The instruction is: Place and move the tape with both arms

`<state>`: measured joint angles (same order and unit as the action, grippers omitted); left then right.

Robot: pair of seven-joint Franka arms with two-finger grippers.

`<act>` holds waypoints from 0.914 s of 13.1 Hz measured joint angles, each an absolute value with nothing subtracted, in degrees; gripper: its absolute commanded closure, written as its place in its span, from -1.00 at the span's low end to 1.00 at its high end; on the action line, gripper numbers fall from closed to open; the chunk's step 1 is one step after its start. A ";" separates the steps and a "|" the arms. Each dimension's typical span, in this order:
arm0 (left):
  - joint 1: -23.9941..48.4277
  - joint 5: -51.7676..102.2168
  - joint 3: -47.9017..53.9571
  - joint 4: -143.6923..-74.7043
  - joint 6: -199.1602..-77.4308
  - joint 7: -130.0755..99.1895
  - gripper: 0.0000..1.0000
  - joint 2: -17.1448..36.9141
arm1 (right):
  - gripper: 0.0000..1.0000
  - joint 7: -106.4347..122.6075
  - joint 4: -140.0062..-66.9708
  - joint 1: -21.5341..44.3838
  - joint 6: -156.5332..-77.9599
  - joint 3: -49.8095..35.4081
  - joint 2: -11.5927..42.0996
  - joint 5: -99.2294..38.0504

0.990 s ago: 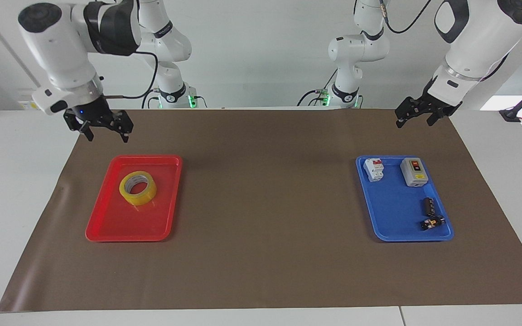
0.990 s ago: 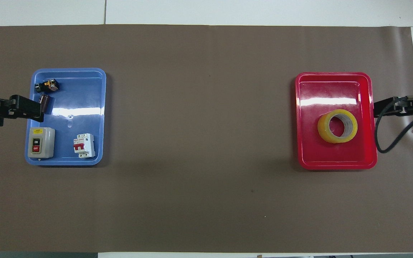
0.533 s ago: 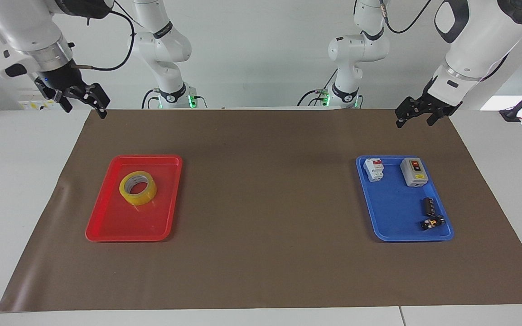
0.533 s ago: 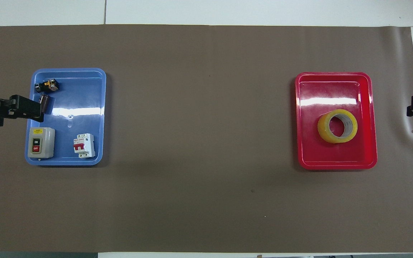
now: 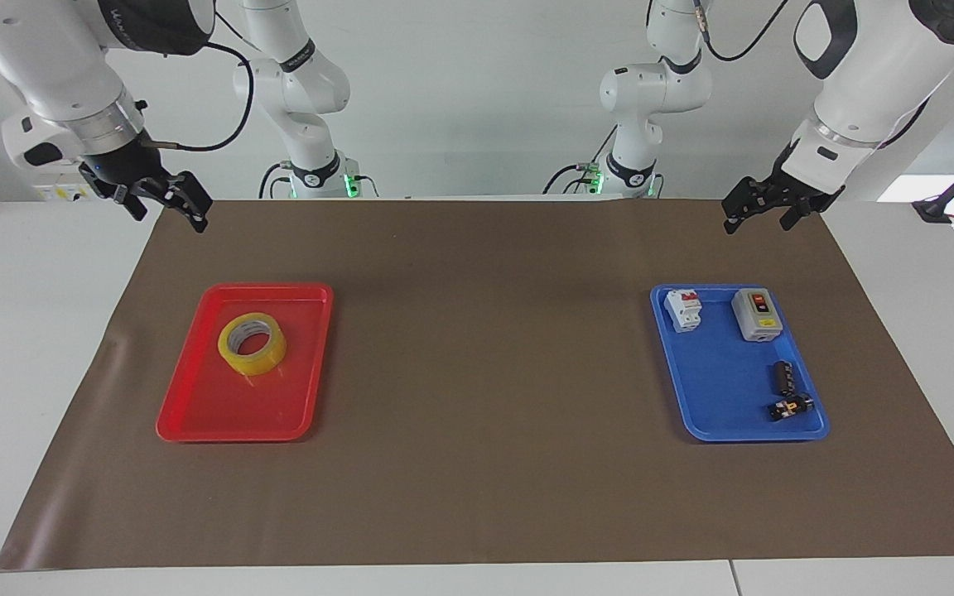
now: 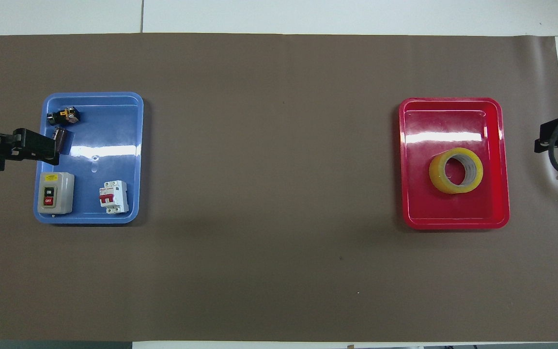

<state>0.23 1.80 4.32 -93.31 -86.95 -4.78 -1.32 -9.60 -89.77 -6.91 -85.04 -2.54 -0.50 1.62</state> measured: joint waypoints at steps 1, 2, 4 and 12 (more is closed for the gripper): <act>0.23 1.80 4.32 -93.31 -86.95 -4.78 -1.00 -1.32 | -1.00 -9.60 -89.77 -6.91 -85.04 -2.54 -0.50 1.60; 0.23 1.80 4.32 -93.31 -86.95 -4.79 -1.00 -1.32 | -1.00 -9.60 -89.77 -6.91 -85.04 -2.55 -0.50 1.58; 0.23 1.80 4.32 -93.31 -86.95 -4.78 -1.00 -1.32 | -1.00 -9.60 -89.77 -6.80 -85.04 -2.55 -0.50 1.50; 0.23 1.80 4.32 -93.31 -86.95 -4.78 -1.00 -1.32 | -1.00 -9.60 -89.77 -0.94 -85.04 3.49 -0.50 1.49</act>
<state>0.23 1.80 4.32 -93.31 -86.95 -4.78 -1.32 -9.60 -89.77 -0.94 -85.04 3.49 -0.50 1.49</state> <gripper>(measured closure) 0.000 0.000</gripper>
